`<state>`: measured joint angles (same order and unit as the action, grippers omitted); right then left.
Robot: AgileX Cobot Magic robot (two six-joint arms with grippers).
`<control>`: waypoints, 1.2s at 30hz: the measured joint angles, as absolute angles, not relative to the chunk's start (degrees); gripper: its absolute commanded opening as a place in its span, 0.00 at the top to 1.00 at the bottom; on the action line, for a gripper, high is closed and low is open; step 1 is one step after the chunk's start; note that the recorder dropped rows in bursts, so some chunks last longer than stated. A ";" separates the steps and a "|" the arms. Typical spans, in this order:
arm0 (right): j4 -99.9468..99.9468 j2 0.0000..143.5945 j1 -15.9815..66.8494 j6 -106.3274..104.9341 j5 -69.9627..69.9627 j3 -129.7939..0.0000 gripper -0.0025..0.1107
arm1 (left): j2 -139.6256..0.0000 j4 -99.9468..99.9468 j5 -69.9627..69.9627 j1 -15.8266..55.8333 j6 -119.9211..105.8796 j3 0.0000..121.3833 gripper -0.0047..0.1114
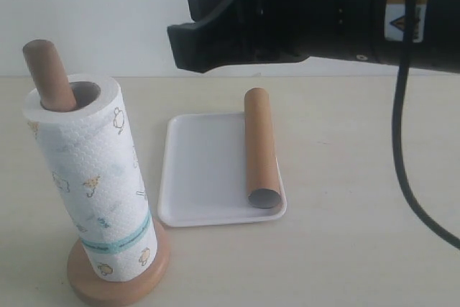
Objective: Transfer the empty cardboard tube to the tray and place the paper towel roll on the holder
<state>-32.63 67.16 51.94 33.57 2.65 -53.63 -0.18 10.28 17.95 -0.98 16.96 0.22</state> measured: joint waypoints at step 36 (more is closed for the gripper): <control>-30.65 28.23 8.30 33.14 3.61 -15.08 0.93 | -0.18 10.28 17.95 -0.98 16.96 0.22 0.92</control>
<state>-30.65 28.23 8.30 33.14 3.61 -15.08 -0.18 10.28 17.95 -0.98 16.96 0.22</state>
